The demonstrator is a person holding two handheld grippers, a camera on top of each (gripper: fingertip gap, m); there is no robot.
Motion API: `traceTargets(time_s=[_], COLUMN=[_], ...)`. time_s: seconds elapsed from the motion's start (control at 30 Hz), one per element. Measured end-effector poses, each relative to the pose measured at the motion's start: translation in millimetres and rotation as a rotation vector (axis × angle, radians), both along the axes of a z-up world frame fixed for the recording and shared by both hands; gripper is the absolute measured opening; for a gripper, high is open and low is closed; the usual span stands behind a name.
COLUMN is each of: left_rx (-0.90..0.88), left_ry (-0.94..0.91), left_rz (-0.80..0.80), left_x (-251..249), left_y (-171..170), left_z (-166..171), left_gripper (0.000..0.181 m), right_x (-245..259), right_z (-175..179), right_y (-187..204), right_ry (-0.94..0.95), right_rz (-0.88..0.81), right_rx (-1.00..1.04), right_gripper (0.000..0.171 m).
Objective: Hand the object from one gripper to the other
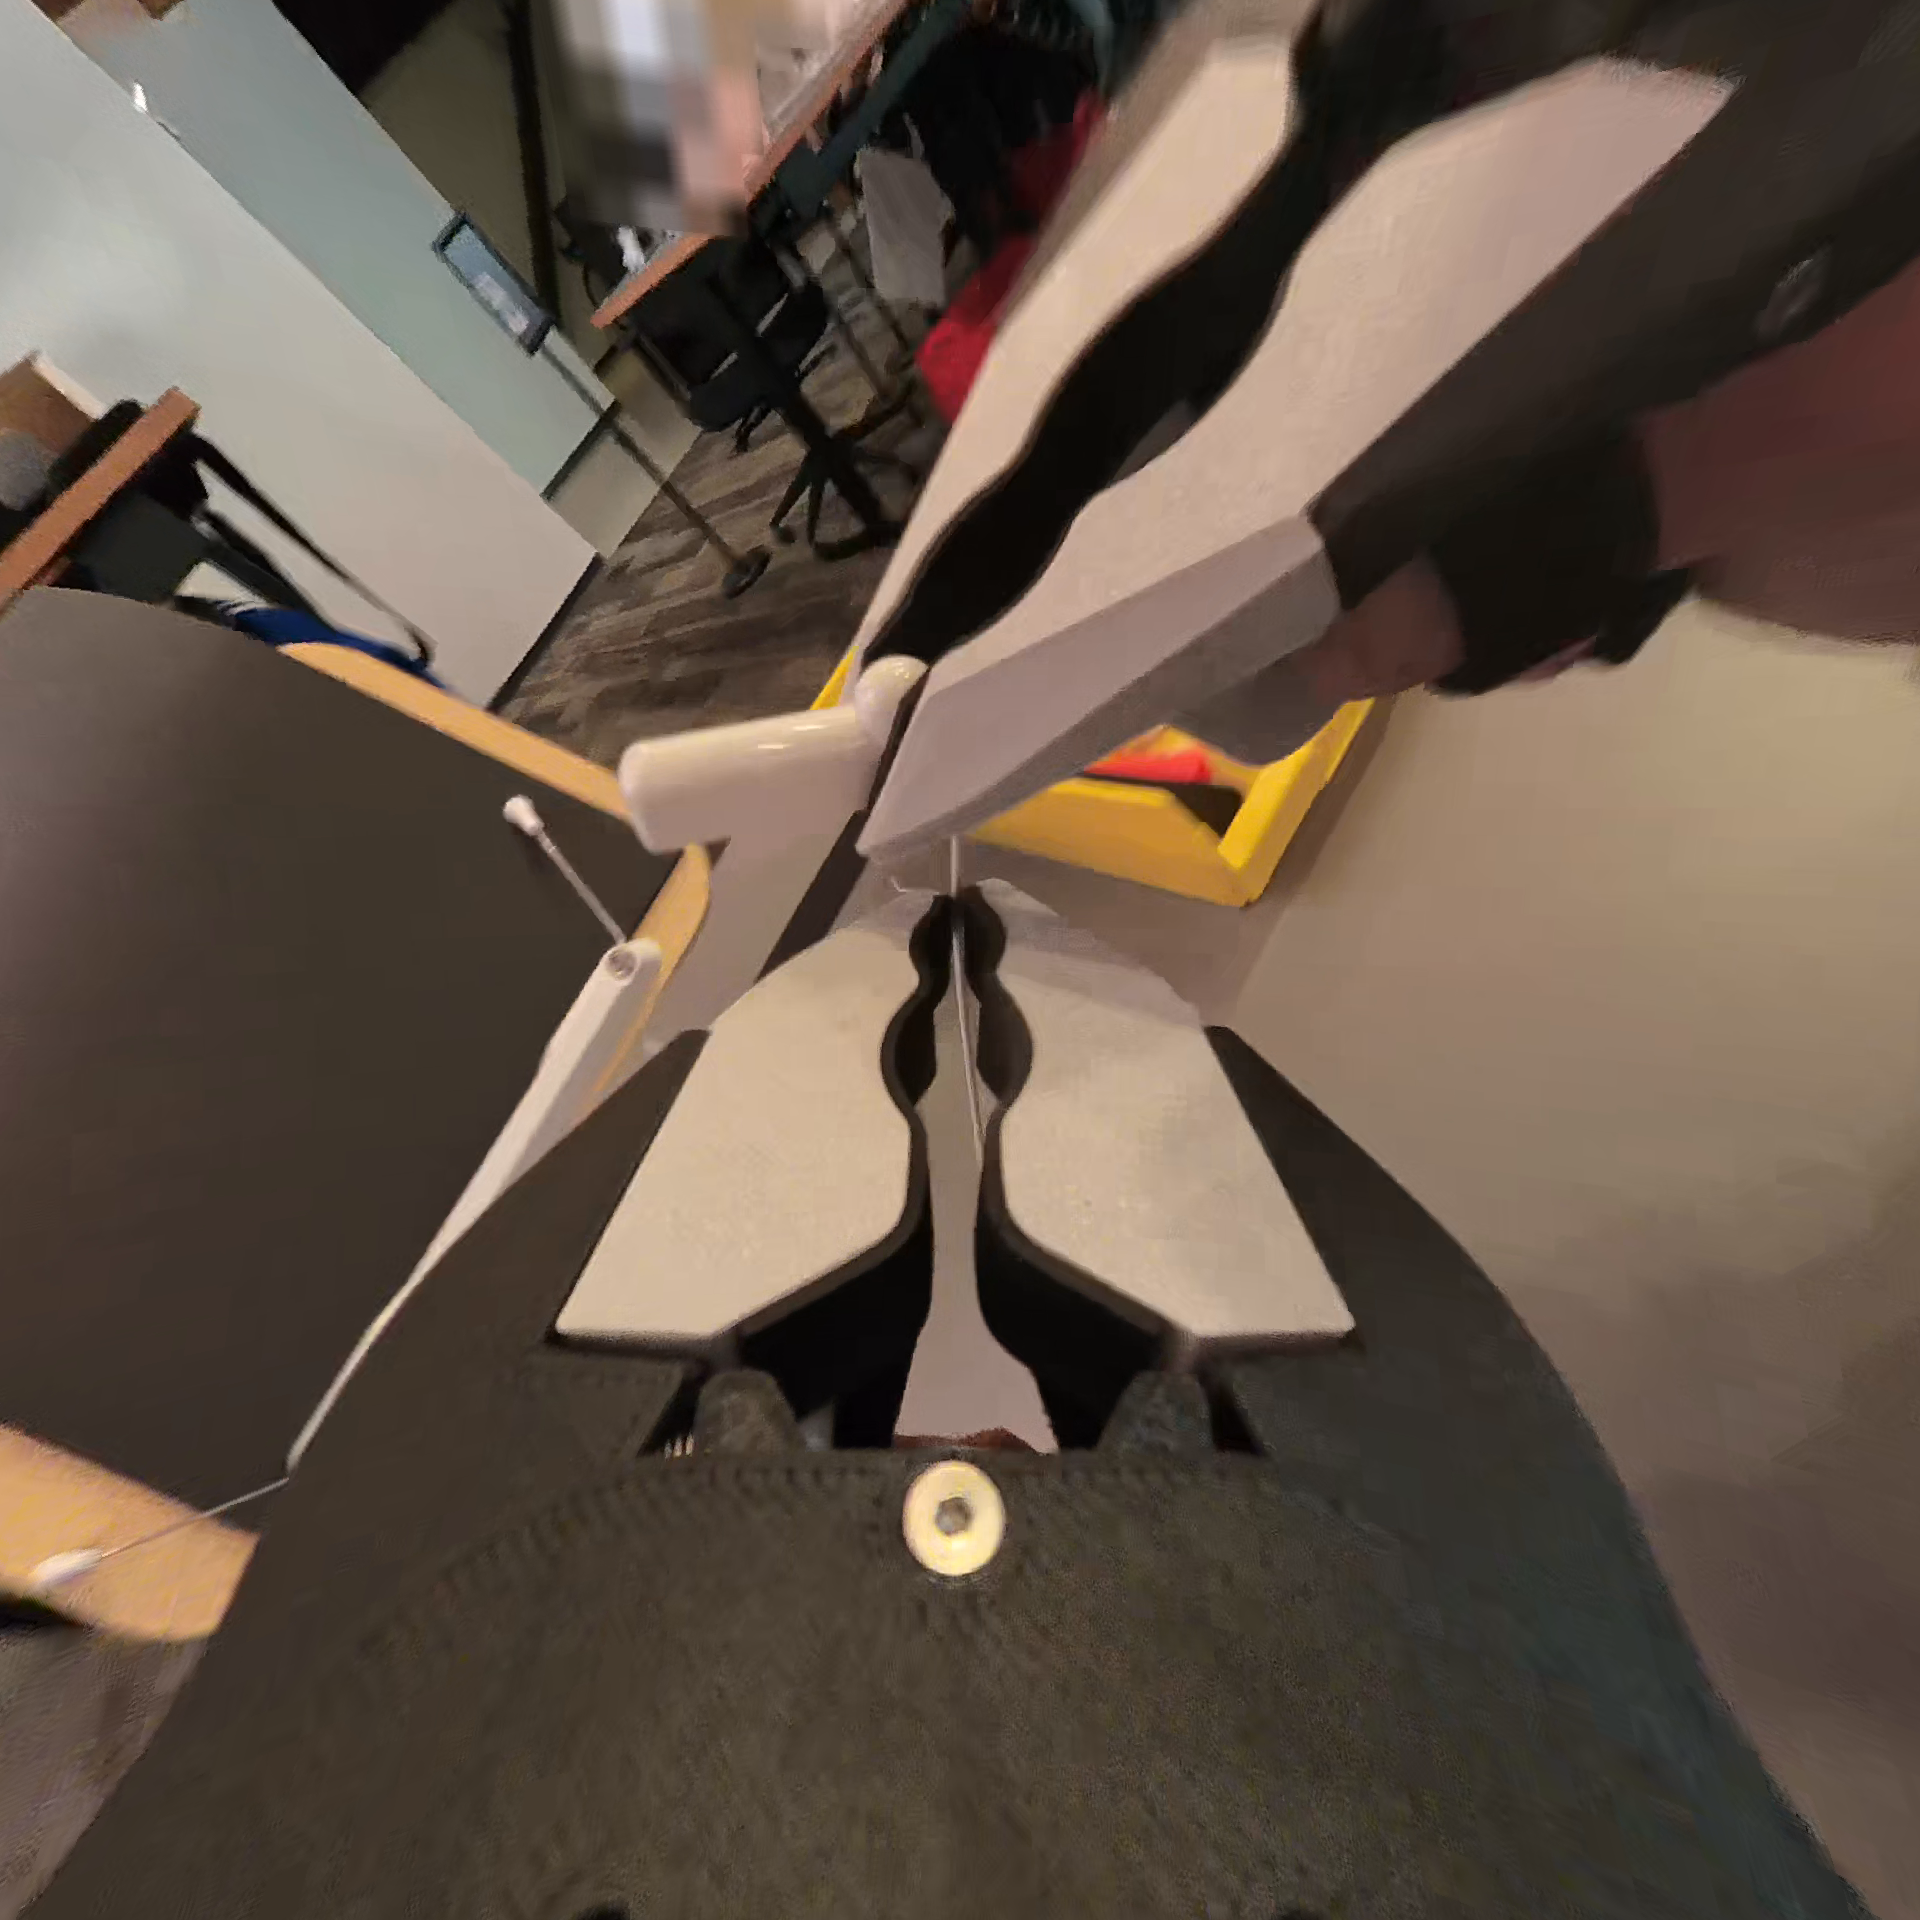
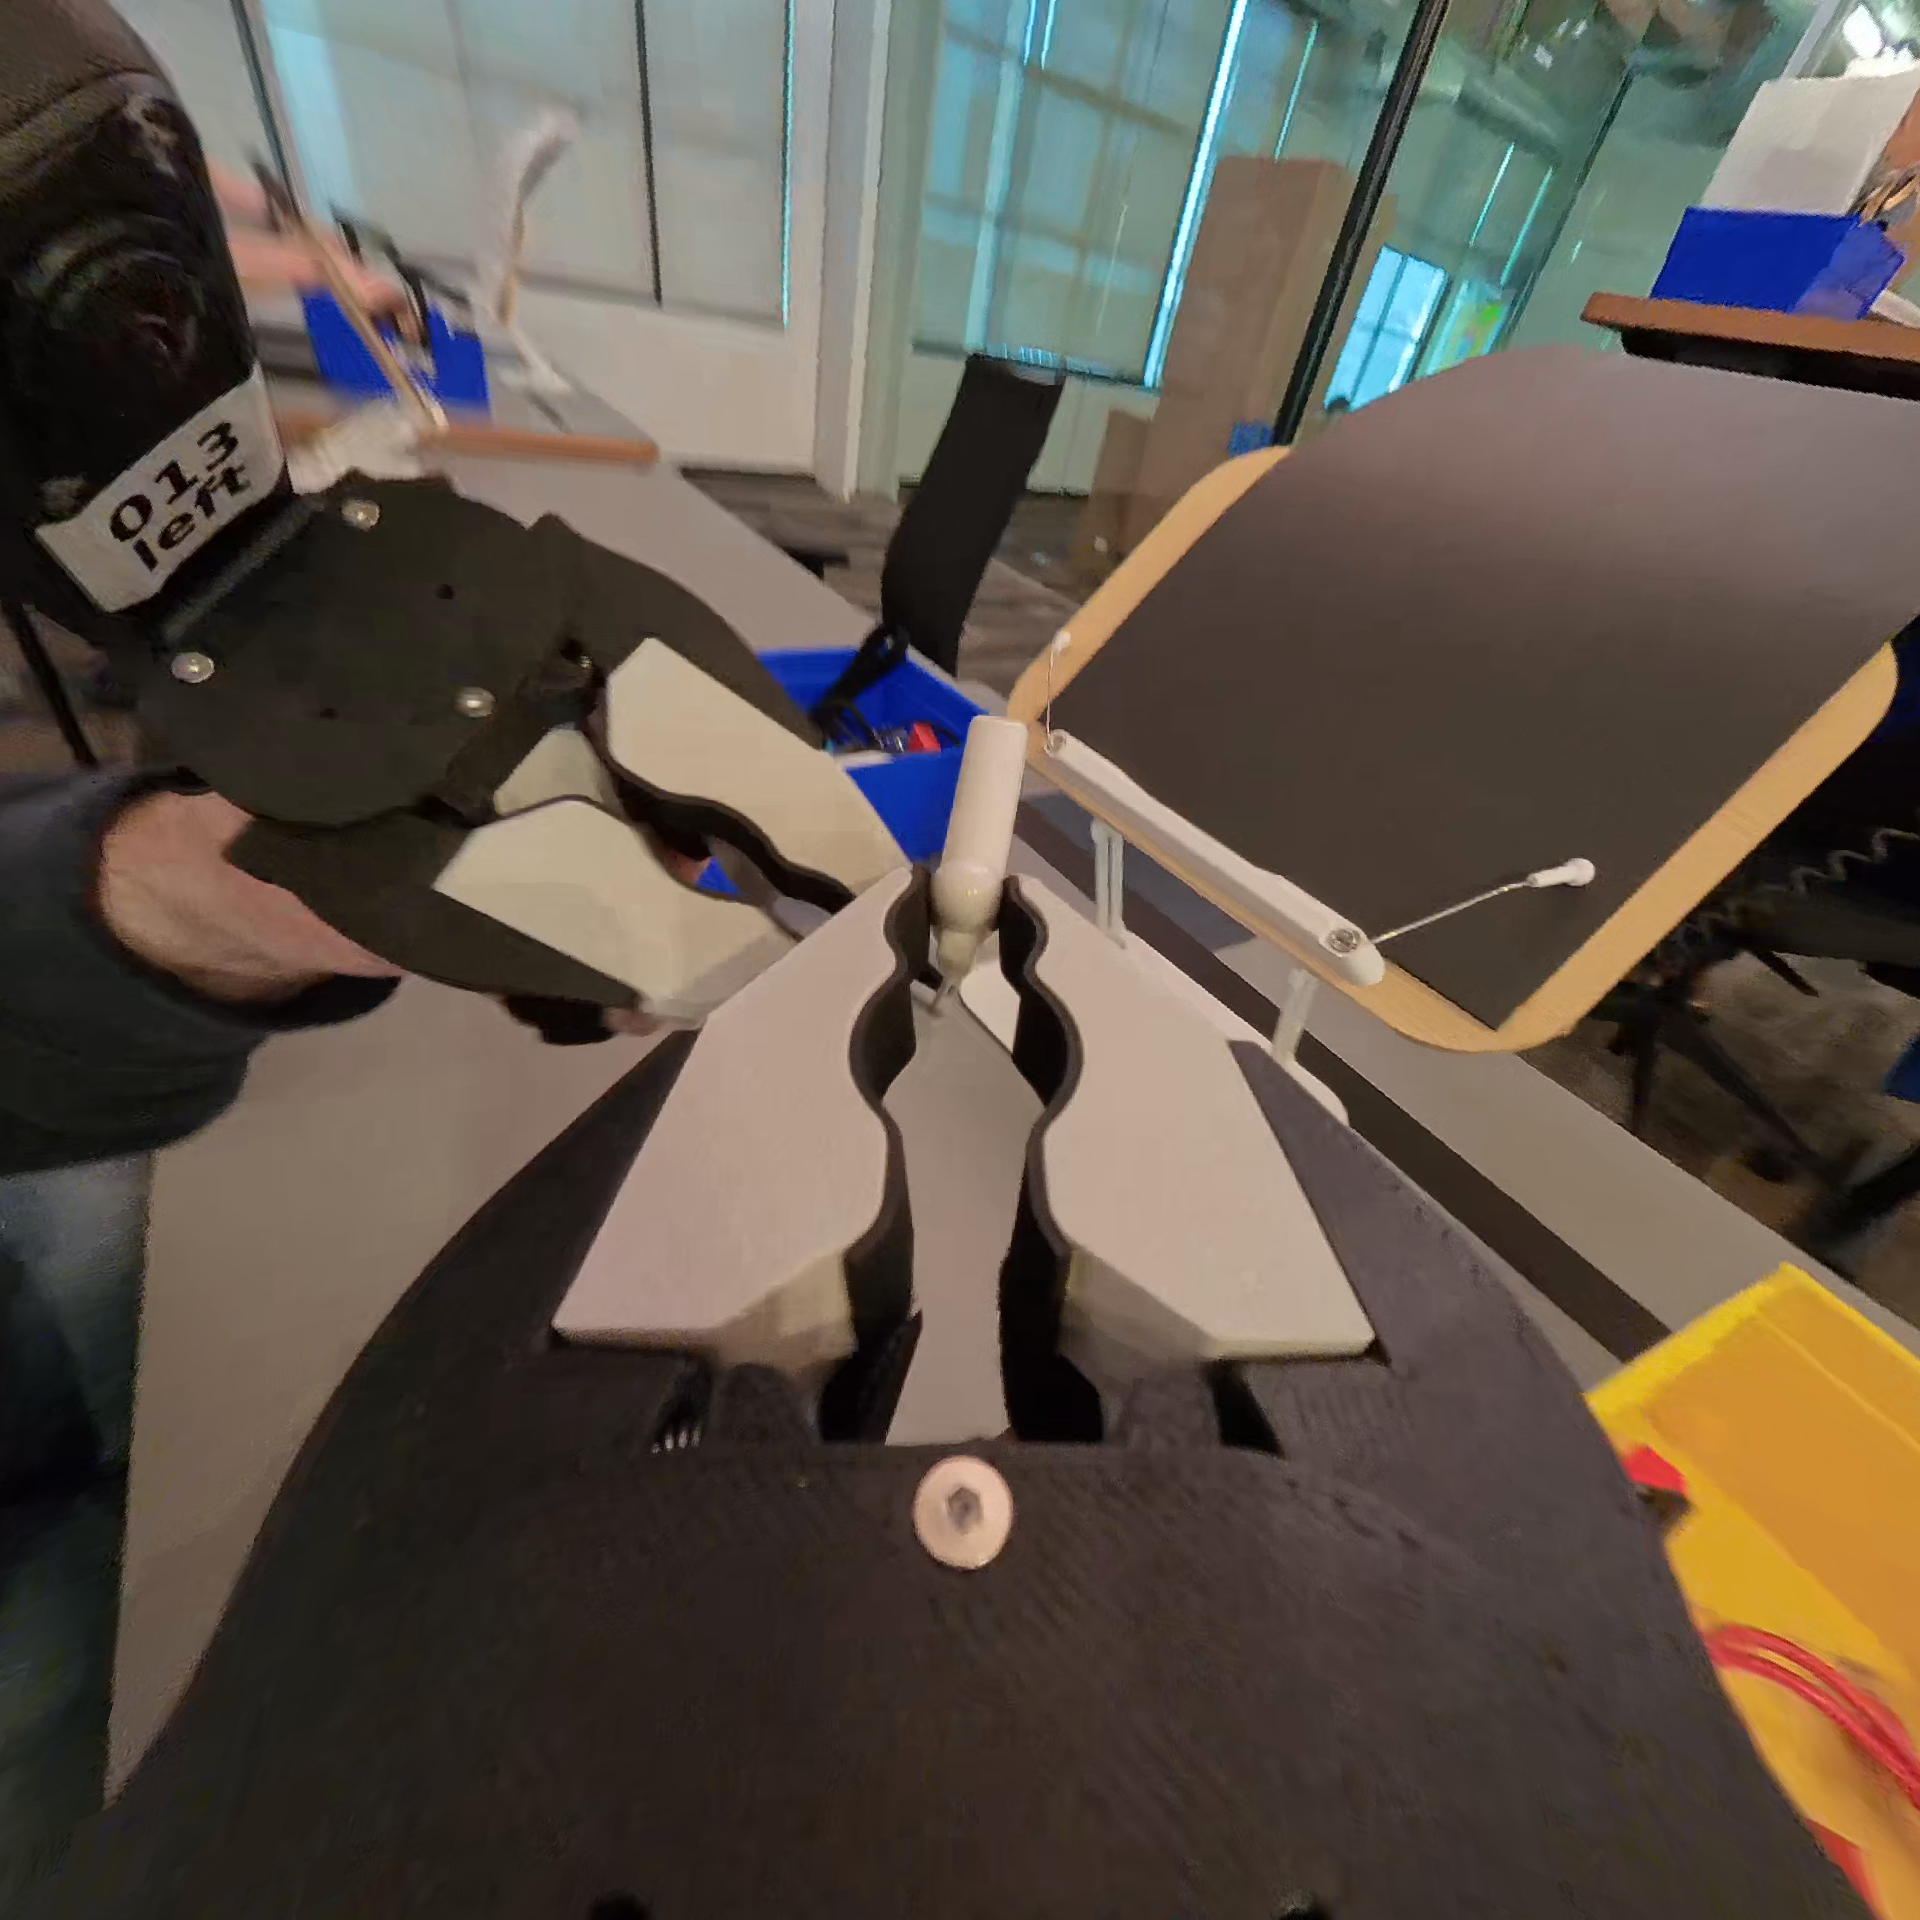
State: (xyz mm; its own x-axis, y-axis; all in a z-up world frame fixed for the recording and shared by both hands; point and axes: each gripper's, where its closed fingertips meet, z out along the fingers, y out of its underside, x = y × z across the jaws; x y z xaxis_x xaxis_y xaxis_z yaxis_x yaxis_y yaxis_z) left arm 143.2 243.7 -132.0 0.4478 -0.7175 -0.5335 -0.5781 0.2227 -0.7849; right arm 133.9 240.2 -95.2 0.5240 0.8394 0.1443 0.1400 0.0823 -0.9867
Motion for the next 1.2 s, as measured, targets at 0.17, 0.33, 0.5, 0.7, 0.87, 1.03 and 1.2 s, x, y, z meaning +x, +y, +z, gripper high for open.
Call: traceTargets(time_s=[0.17,0.33,0.5,0.7,0.87,1.03,1.2], left_rx=[-0.128,-0.459,-0.672,-0.787,-0.745,-0.735,-0.733], left_ry=[-0.147,-0.39,-0.751,-1.324,-1.352,-1.341,-1.302], left_rz=[-0.112,-0.341,-0.412,-0.453,-0.544,-0.56,-0.553], left_x=[-7.3,15.3,36.6,10.9,11.9,14.2,17.4], left_y=[-29.2,-68.5,-65.9,-30.8,-37.0,-36.9,-39.6], left_z=[18.4,7.6,6.9,28.2,45.6,46.7,43.7], left_gripper=[0.014,0.014,0.03,0.032,0.018,0.002,0.001], right_x=[24.1,35.3,36.2,35.0,32.7,33.4,34.9], right_z=[27.9,45.0,47.6,45.6,35.6,32.7,30.1], right_y=[-2.1,-11.3,-23.7,-31.4,-26.9,-26.7,-25.9], right_ry=[0.277,0.527,0.687,0.789,0.848,0.862,0.867], right_rz=[0.046,0.127,0.184,0.197,0.23,0.23,0.235], right_rx=[0.011,0.033,0.044,0.062,-0.006,-0.016,-0.03], right_gripper=[0.01,0.01,0.011,0.011,0.01,0.01,0.011])
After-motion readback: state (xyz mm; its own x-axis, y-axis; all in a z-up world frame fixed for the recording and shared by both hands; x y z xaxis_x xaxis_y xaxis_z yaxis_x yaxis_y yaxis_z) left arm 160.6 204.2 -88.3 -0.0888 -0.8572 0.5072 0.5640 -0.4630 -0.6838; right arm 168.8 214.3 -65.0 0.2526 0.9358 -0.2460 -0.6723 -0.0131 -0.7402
